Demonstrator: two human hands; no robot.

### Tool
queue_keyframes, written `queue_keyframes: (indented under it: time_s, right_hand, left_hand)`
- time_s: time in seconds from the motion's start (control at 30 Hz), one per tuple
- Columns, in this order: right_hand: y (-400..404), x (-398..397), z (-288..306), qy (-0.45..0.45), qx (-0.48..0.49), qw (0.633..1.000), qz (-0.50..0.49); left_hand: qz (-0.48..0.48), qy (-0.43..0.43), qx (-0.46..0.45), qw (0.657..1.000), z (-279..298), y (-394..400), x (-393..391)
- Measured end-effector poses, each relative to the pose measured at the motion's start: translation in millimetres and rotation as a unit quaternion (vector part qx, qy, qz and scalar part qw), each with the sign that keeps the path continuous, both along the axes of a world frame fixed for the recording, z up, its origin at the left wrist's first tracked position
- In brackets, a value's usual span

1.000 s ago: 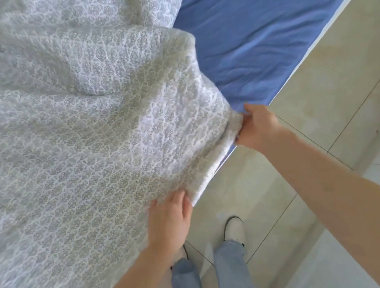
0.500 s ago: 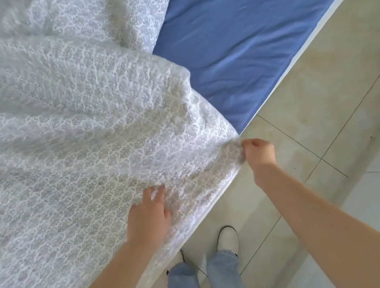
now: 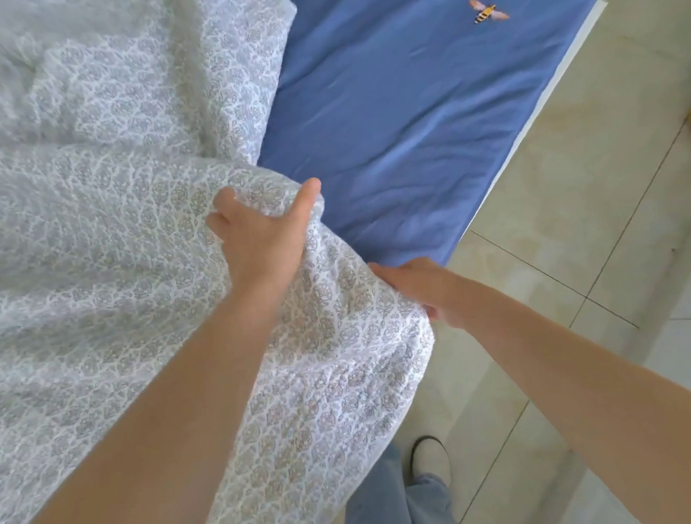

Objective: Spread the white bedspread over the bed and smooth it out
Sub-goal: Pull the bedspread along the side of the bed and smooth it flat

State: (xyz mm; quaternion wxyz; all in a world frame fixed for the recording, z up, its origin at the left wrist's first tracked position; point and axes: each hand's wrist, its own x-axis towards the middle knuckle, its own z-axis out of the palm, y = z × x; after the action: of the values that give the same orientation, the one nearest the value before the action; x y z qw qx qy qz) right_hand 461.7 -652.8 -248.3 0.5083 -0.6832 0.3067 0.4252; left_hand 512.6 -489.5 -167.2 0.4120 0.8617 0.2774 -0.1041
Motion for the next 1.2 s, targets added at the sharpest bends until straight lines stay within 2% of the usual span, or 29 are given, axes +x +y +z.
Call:
queue_keyframes:
  time_s: [0.1, 0.23, 0.33, 0.43, 0.53, 0.6, 0.63, 0.7, 0.77, 0.8, 0.9, 0.97, 1.03, 1.1, 1.2]
  right_hand:
    - [6, -2, -1, 0.009, 0.029, 1.000, -0.001]
    - [1, -3, 3, 0.017, 0.077, 0.987, -0.138]
    - [3, -4, 8, 0.049, 0.112, 0.979, -0.164]
    - [12, 0, 19, -0.003, 0.062, 0.985, -0.161]
    - [8, 0, 30, -0.120, 0.082, 0.941, -0.304]
    - [-5, -11, 31, -0.153, 0.043, 0.900, -0.406]
    - [-16, -20, 24, -0.138, -0.007, 0.891, -0.432]
    - [-34, -37, 5, -0.052, -0.111, 0.917, -0.380]
    - [-42, -46, -8, 0.046, -0.138, 0.965, -0.218]
    - [-42, -43, -12, 0.061, -0.148, 0.976, -0.145]
    - [-33, -12, -9, -0.036, -0.180, 0.982, -0.053]
    - [-20, 16, -4, -0.119, -0.185, 0.975, 0.002]
    - [-4, 40, -3, -0.165, -0.188, 0.966, 0.064]
    - [12, 60, -8, -0.187, -0.164, 0.965, 0.081]
    - [38, 78, -19, -0.172, -0.140, 0.960, 0.170]
  left_hand:
    - [-0.024, 0.079, 0.012, 0.997, -4, 2, 23]
    - [-0.048, 0.066, 0.019, 0.997, -16, 31, 12]
    - [0.020, 0.089, 0.001, 0.996, -25, 59, -12]
    - [0.124, 0.132, -0.012, 0.983, -37, 89, -45]
    - [0.215, 0.160, -0.054, 0.962, -48, 102, -74]
    - [0.211, 0.169, -0.085, 0.959, -49, 93, -83]
    - [0.184, 0.163, -0.091, 0.965, -49, 84, -84]
    - [0.119, 0.144, -0.074, 0.980, -49, 70, -82]
    - [0.084, 0.130, -0.048, 0.987, -47, 63, -76]
    - [0.073, 0.128, -0.041, 0.988, -48, 63, -73]
    - [0.033, 0.134, -0.026, 0.990, -49, 67, -68]
    - [0.014, 0.139, -0.016, 0.990, -49, 72, -70]
    - [0.007, 0.143, -0.019, 0.990, -49, 78, -72]
    - [0.008, 0.148, -0.030, 0.989, -47, 82, -72]
    - [0.025, 0.156, -0.043, 0.987, -51, 86, -72]
